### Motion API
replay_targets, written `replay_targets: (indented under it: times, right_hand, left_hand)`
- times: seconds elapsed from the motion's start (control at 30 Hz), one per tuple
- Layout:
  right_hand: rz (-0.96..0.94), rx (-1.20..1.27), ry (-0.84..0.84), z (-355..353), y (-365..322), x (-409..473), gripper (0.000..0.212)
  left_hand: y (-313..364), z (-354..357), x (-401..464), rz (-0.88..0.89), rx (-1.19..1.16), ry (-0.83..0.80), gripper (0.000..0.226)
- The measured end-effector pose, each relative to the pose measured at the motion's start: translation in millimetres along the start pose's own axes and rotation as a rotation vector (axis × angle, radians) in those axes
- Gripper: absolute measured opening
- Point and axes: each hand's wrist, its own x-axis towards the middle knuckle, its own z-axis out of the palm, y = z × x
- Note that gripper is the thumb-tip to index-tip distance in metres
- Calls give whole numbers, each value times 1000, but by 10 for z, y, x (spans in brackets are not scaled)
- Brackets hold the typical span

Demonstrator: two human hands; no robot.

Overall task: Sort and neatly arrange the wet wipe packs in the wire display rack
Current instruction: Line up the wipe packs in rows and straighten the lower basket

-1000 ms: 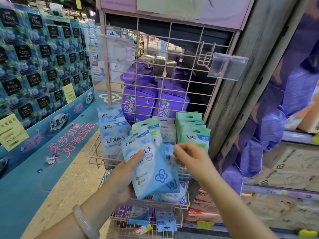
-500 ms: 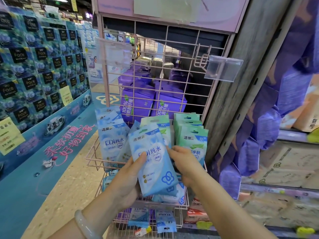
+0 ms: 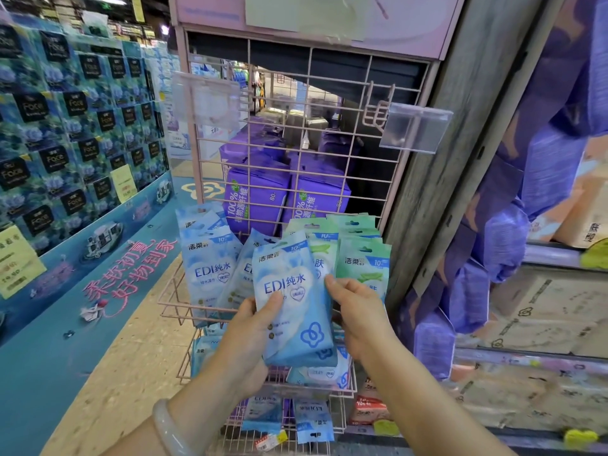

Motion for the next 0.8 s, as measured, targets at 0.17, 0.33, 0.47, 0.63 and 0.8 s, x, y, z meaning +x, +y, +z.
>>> replay_targets:
  times: [0.17, 0.33, 0.47, 0.63, 0.8]
  right_hand:
    - [-192, -167, 6, -113, -143, 45, 16]
    - [-66, -223, -59, -82, -203, 92, 32]
    - [0, -195, -131, -112, -168, 97, 10]
    - [-202, 46, -9, -268, -370, 157, 10]
    - [-358, 10, -36, -779, -510, 265, 10]
  left_hand:
    - [22, -15, -5, -20, 41, -46, 33]
    - [45, -13, -22, -26, 64, -74, 34]
    - [59, -40, -39, -36, 59, -99, 31]
    - [9, -61, -22, -46, 78, -41, 21]
    - [-19, -101, 44, -27, 71, 47, 14]
